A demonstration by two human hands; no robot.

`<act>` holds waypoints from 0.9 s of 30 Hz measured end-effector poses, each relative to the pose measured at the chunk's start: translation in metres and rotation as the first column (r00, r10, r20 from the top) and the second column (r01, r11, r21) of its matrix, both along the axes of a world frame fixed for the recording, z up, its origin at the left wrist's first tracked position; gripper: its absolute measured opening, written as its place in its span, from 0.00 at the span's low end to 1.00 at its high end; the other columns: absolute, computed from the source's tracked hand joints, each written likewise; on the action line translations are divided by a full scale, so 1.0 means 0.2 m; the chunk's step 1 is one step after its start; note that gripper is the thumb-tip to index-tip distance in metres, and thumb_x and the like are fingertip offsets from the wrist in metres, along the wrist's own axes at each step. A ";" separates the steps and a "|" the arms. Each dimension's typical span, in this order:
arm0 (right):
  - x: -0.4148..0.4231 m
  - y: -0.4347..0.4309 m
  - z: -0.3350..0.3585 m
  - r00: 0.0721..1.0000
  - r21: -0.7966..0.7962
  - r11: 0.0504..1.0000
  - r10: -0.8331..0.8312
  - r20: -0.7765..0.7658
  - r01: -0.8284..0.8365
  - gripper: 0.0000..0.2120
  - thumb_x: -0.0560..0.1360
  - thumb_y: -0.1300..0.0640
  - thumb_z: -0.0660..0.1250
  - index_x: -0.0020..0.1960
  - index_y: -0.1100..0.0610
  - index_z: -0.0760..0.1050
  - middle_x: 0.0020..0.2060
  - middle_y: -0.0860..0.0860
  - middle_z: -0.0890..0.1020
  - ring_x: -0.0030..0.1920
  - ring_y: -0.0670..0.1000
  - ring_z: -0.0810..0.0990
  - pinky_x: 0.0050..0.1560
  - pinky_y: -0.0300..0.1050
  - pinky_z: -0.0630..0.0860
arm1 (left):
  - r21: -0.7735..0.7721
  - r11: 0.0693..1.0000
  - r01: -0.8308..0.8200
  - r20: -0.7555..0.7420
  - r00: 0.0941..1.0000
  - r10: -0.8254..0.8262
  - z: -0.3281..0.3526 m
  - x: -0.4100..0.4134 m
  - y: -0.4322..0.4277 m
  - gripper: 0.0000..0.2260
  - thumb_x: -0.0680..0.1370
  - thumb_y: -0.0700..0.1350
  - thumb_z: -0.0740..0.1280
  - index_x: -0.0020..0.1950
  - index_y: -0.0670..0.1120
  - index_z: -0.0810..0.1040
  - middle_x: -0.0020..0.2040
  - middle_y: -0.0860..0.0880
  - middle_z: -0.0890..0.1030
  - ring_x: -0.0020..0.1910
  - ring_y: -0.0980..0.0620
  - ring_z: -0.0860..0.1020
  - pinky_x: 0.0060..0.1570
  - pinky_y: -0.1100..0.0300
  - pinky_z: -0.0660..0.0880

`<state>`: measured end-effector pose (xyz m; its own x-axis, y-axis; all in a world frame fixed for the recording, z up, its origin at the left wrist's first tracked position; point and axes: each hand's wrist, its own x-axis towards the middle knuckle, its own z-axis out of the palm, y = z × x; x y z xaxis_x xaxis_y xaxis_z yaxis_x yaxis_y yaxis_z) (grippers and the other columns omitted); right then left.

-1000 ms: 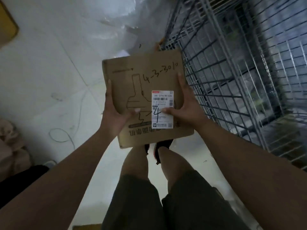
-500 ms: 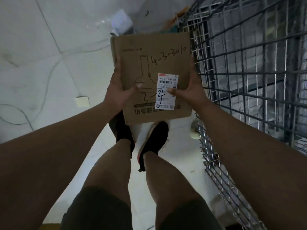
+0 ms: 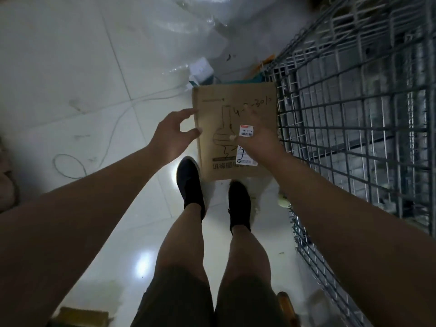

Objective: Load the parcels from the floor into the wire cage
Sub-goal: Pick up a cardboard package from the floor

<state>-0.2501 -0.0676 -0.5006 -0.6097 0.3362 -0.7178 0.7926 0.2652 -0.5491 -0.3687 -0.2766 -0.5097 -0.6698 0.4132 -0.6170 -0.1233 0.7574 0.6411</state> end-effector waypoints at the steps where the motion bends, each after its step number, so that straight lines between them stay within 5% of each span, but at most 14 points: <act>1: -0.02 -0.02 0.08 0.999 -0.033 0.999 0.030 0.011 -0.030 0.41 0.77 0.52 0.74 0.83 0.44 0.55 0.76 0.51 0.69 0.68 0.50 0.73 0.63 0.38 0.72 | 0.001 1.000 -0.016 -0.023 1.000 0.016 0.08 0.00 -0.02 0.20 0.78 0.52 0.73 0.70 0.59 0.77 0.64 0.55 0.78 0.64 0.56 0.74 0.69 0.60 0.68; 3: -0.06 -0.08 0.25 0.992 -0.086 0.991 0.108 0.065 -0.102 0.37 0.78 0.54 0.72 0.82 0.50 0.59 0.65 0.50 0.76 0.59 0.47 0.75 0.53 0.34 0.74 | 0.026 0.996 -0.083 -0.060 0.995 0.085 0.25 0.02 -0.06 0.19 0.78 0.51 0.74 0.68 0.56 0.80 0.60 0.53 0.82 0.61 0.55 0.78 0.67 0.61 0.71; 7: -0.13 -0.23 0.71 0.946 -0.116 0.944 0.318 0.071 -0.308 0.40 0.69 0.47 0.73 0.79 0.52 0.65 0.64 0.51 0.79 0.60 0.51 0.79 0.61 0.46 0.78 | 0.099 0.946 -0.308 -0.056 0.948 0.314 0.69 0.13 -0.17 0.16 0.77 0.47 0.75 0.65 0.51 0.82 0.56 0.51 0.84 0.57 0.57 0.81 0.64 0.63 0.74; 11: -0.11 -0.38 1.22 0.871 -0.079 0.870 0.491 0.031 -0.487 0.26 0.79 0.52 0.71 0.74 0.54 0.70 0.59 0.49 0.77 0.61 0.50 0.77 0.52 0.35 0.67 | 0.167 0.843 -0.512 -0.048 0.849 0.526 1.23 0.31 -0.31 0.13 0.77 0.47 0.74 0.62 0.51 0.83 0.51 0.51 0.86 0.54 0.55 0.83 0.64 0.53 0.77; 16: -0.03 -0.73 1.81 0.762 -0.055 0.760 0.643 -0.079 -0.648 0.25 0.74 0.47 0.75 0.70 0.46 0.75 0.59 0.48 0.80 0.59 0.49 0.81 0.62 0.45 0.76 | 0.264 0.677 -0.687 -0.051 0.691 0.721 1.90 0.60 -0.63 0.12 0.78 0.49 0.72 0.61 0.53 0.83 0.48 0.55 0.86 0.49 0.58 0.83 0.60 0.51 0.79; 21: 0.11 -1.22 2.21 0.532 -0.001 0.538 0.832 -0.155 -0.843 0.25 0.76 0.45 0.73 0.70 0.44 0.73 0.61 0.47 0.80 0.58 0.48 0.79 0.56 0.42 0.75 | 0.284 0.557 -0.781 -0.164 0.533 0.830 2.37 0.97 -1.07 0.11 0.79 0.50 0.71 0.61 0.54 0.83 0.48 0.56 0.85 0.48 0.61 0.82 0.51 0.63 0.76; 25: 0.31 -1.69 2.41 0.195 0.062 0.209 0.965 -0.174 -0.976 0.28 0.76 0.44 0.73 0.74 0.45 0.71 0.65 0.48 0.78 0.60 0.49 0.79 0.56 0.42 0.74 | 0.279 0.407 -0.870 -0.227 0.352 0.908 2.56 1.39 -1.45 0.09 0.80 0.48 0.71 0.60 0.53 0.83 0.49 0.55 0.85 0.47 0.65 0.80 0.46 0.74 0.72; 27: 0.43 -1.94 2.49 0.063 0.081 0.078 0.982 -0.176 -0.994 0.27 0.76 0.44 0.72 0.74 0.44 0.71 0.65 0.48 0.77 0.59 0.49 0.79 0.55 0.41 0.74 | 0.286 0.289 -0.913 -0.224 0.230 0.947 2.58 1.65 -1.63 0.09 0.80 0.49 0.71 0.60 0.55 0.83 0.50 0.55 0.85 0.47 0.66 0.81 0.48 0.70 0.74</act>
